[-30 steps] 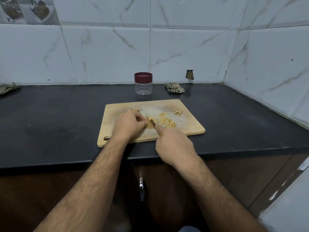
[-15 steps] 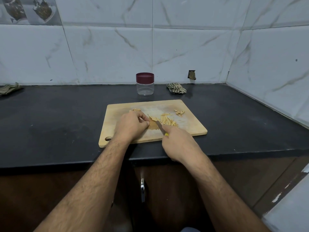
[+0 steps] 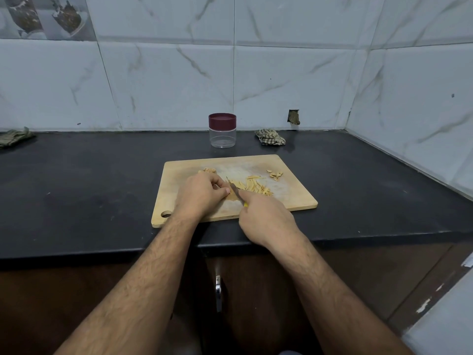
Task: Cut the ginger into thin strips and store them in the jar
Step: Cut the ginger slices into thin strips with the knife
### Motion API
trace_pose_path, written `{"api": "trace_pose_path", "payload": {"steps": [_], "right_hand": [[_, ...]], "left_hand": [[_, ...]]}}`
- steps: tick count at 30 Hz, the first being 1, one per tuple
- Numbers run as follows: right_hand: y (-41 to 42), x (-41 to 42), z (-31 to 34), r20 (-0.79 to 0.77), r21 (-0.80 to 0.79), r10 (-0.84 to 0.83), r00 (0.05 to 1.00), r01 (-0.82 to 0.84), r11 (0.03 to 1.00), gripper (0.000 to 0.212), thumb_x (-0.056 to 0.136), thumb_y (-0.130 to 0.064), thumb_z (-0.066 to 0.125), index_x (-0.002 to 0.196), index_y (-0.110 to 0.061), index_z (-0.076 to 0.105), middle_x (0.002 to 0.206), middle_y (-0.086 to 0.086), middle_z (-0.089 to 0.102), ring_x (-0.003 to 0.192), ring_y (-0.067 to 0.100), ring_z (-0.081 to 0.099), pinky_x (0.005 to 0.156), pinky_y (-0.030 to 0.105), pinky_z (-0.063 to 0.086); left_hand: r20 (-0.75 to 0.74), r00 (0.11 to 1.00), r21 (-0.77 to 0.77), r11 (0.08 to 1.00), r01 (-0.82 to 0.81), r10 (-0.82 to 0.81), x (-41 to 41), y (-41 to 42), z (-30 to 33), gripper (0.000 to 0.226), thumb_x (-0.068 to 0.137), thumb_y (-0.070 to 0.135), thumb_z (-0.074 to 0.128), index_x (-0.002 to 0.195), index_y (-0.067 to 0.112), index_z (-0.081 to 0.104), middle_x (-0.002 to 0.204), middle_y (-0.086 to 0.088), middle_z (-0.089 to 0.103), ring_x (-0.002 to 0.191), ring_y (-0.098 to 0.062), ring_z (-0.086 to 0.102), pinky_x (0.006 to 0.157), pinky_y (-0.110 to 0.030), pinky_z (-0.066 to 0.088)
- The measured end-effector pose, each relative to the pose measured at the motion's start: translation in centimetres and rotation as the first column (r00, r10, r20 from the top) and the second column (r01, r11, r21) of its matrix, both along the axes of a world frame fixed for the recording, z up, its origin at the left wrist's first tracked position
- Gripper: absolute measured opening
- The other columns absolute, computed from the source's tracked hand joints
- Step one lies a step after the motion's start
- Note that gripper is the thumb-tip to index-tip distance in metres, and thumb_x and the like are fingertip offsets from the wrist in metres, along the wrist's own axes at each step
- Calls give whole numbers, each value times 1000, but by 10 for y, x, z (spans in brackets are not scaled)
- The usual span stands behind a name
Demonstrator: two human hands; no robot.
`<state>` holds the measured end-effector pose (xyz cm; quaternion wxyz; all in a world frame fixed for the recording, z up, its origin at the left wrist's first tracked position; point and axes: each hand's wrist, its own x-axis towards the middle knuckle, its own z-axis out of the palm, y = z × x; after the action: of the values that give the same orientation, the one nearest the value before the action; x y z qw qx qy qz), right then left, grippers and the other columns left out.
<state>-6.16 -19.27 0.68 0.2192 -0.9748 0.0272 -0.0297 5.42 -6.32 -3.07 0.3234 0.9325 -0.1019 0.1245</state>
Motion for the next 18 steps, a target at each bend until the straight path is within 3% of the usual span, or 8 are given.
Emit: {"api": "trace_pose_path", "payload": {"steps": [7,18], "right_hand": [[9,4,-1,12,-26,30,999,-29,999,65,95,-13,41,154,-38,29,135,3,57,120,27,53,87,36,46],[21,7,-3,-6,-129,-7,1000,6,992,55,92,-11,48,145,-22,40,121,5,60,109,25,57,70,33,39]], "left_hand": [[9,1000,12,1000,4,-4,1,0,0,16,85,33,72,70,33,66,66,15,56,71,-8,53,61,-27,38],[23,1000,67,998,10,-12,1,0,0,20,86,33,69,67,36,64,75,13,64,79,-10,59,64,-29,43]]}}
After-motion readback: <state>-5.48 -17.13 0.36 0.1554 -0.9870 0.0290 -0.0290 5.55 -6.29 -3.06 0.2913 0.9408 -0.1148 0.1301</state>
